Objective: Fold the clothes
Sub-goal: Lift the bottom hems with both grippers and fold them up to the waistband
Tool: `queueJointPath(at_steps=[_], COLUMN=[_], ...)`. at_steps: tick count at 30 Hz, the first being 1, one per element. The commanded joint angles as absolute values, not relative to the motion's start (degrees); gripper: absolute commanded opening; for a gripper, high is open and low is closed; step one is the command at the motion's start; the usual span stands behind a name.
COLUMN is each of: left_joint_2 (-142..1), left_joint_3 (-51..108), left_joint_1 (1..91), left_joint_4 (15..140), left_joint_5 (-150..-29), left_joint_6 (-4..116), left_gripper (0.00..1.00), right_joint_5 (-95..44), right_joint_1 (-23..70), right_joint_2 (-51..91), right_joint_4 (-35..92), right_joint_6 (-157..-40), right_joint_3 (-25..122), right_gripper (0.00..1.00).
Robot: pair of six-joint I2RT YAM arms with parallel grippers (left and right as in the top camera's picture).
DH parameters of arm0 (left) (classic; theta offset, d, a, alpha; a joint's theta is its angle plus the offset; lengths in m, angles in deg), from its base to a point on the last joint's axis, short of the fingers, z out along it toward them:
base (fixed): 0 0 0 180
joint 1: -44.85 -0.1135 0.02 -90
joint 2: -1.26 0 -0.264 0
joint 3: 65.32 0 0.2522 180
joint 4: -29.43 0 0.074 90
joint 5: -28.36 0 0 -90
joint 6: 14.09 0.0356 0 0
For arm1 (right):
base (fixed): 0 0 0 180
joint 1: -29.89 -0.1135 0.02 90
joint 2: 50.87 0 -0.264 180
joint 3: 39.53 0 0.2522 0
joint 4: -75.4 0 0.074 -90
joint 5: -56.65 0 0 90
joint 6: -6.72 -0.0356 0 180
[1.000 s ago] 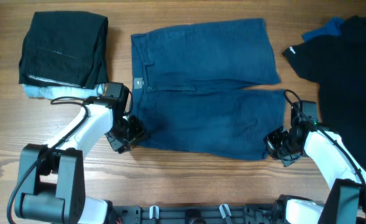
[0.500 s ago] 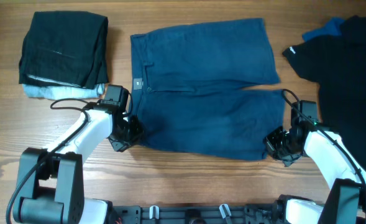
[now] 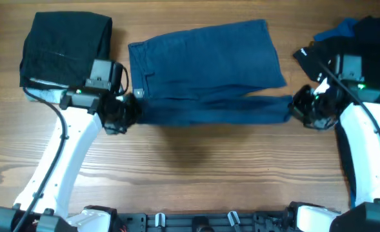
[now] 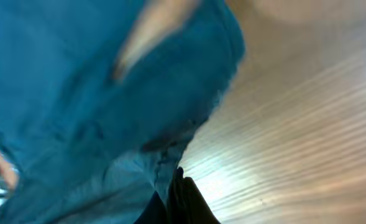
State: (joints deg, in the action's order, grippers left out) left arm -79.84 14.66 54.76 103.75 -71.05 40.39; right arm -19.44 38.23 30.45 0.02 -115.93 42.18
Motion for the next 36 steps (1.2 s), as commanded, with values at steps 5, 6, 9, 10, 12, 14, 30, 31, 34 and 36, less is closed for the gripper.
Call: queueJointPath(at_steps=[5,6,9,10,12,14,30,31,34,36], left_joint_2=[-79.05,-79.16,-79.64,-80.15,-82.01,-85.11,-88.65,-90.09,-94.73,-97.59], left_joint_3=[22.51,22.51,22.51,22.51,22.51,22.51,22.51,22.51,22.51,22.51], left_joint_1=[54.35,54.35,54.35,54.35,54.32,54.30,54.04,54.04,53.93,53.93], left_joint_4=[88.19,85.81,81.37,80.17,78.57,75.97,71.84,71.75,69.57,66.81], left_joint_5=[-61.98,-61.91,-60.56,-58.92,-58.09,-57.63,-48.67,-48.69,-48.69,-48.65], left_joint_6=[41.15,41.15,41.15,41.15,41.17,41.17,41.15,41.15,41.15,41.15], left_gripper=[0.04,0.04,0.04,0.04,0.04,0.04,0.04,0.04,0.04,0.04], right_joint_5=[-18.41,-18.48,-17.87,-17.84,-17.82,-17.84,-20.75,-21.36,-21.97,-21.97], right_joint_1=[38.53,38.53,38.42,38.16,37.24,36.41,31.49,30.84,30.23,29.81], right_joint_2=[30.64,30.73,32.63,34.34,38.03,40.96,49.94,50.99,52.96,54.38], right_joint_4=[14.62,16.67,20.76,20.50,19.89,20.15,21.87,23.40,25.46,27.73], right_joint_6=[-114.97,-115.03,-116.28,-116.21,-115.80,-115.05,-113.44,-113.41,-113.48,-113.44], right_joint_3=[46.02,46.02,46.44,47.77,51.09,53.80,63.92,63.92,63.90,63.90], right_gripper=[0.04,0.05,0.04,0.04,0.04,0.04,0.04,0.04,0.04,0.04])
